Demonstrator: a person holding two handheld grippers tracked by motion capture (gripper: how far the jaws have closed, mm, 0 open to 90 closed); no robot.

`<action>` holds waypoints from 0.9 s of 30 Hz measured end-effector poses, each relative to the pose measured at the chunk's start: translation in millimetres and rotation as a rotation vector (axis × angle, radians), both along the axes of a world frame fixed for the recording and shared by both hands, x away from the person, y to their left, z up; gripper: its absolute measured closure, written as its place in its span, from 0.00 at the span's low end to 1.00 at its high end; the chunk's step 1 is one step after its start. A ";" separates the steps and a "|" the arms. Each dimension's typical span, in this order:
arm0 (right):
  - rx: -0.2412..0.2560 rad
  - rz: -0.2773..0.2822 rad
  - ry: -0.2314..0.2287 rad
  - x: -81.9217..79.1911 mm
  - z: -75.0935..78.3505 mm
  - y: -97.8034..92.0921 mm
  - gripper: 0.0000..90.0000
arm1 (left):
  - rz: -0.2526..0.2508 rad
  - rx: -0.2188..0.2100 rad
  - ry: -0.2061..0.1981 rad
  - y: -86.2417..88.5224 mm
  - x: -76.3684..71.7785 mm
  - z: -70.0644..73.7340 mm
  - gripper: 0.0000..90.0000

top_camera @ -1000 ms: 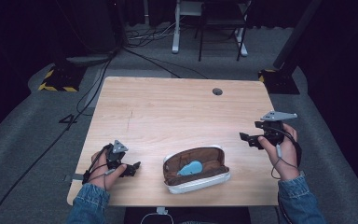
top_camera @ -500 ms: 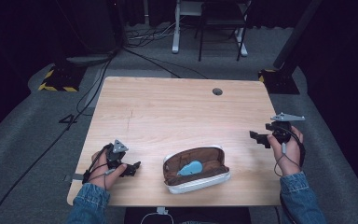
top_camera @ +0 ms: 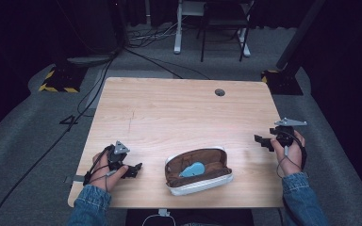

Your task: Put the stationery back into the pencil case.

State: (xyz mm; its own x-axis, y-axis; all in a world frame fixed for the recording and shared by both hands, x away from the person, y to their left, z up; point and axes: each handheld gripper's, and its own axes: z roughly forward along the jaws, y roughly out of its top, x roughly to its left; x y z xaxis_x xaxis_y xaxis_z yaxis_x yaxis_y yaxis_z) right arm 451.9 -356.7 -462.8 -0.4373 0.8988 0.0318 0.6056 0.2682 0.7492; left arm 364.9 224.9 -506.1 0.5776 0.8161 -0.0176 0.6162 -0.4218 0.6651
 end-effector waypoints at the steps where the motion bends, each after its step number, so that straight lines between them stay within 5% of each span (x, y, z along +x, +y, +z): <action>1: -0.002 0.001 0.000 0.9 -2.8 -0.8 0.18 | 0.000 0.000 0.000 0.0 0.0 0.0 0.00; 13: -0.039 -0.002 -0.004 9.0 -28.1 1.9 0.18 | -0.002 0.003 -0.002 0.2 0.1 0.1 0.00; 19: -0.052 -0.006 0.038 11.8 -36.3 6.6 0.18 | -0.002 0.006 -0.004 0.2 0.0 0.2 0.00; 27: -0.049 -0.054 0.014 15.2 -41.8 14.5 0.09 | 0.004 -0.001 0.006 -0.5 -1.5 0.3 0.00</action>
State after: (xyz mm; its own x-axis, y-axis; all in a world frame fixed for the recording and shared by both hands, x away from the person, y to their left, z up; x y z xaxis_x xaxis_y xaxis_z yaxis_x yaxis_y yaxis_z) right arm 467.1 -342.2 -504.6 -0.3881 0.9216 -0.0065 0.6307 0.2708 0.7272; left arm 363.4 224.4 -505.8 0.5746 0.8181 -0.0217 0.6216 -0.4191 0.6618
